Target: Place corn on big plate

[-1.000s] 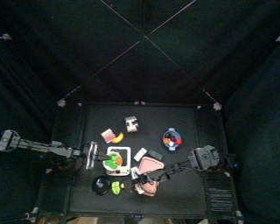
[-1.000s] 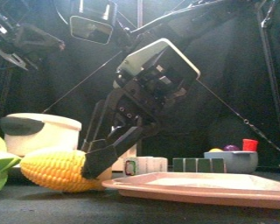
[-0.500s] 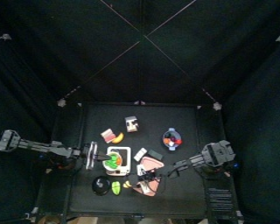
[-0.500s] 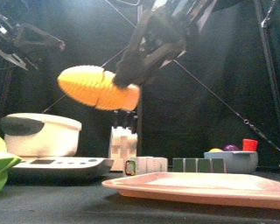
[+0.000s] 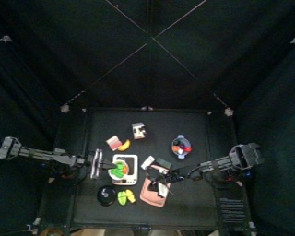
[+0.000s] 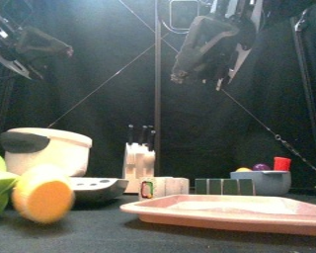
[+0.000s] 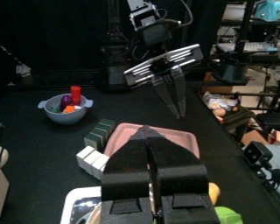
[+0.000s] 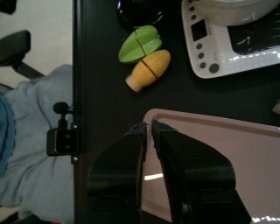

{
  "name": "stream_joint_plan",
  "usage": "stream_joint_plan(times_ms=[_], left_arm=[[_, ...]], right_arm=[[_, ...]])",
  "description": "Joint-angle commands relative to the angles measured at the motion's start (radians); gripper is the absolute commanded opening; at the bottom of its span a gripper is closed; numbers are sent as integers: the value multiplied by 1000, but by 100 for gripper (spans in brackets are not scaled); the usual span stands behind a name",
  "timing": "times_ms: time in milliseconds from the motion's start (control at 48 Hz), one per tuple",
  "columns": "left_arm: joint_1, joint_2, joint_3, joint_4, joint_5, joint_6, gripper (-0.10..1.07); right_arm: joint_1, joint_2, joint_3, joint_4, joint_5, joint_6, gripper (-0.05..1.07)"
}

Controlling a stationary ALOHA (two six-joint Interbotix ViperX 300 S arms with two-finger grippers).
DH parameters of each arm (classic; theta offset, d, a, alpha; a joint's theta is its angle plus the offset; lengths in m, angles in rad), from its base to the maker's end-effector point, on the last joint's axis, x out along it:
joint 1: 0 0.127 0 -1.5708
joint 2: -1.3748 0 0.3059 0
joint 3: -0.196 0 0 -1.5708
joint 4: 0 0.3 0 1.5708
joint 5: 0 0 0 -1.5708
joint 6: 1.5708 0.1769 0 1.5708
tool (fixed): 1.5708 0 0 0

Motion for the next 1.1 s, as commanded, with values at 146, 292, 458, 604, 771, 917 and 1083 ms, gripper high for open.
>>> stream_joint_plan(times_ms=[146,292,458,604,771,917,1083], left_arm=[[-2,2,-12,2,-9,0,-4],[-2,2,-14,0,-8,-2,-4],[-2,2,-15,0,-8,-2,-4],[-2,2,-14,0,-9,-2,-4],[-2,2,-9,2,-8,-2,-4],[-2,2,-9,0,-8,-2,-4],[-2,2,-9,2,-9,-2,-4]], right_arm=[[0,-55,49,34,-94,-2,55],[6,11,18,49,-172,0,56],[28,109,-71,101,-192,-6,56],[51,184,-152,0,-179,-8,62],[80,279,-255,-169,-169,-5,79],[94,354,-334,-285,-107,-3,97],[89,410,-407,-347,-11,-6,104]])
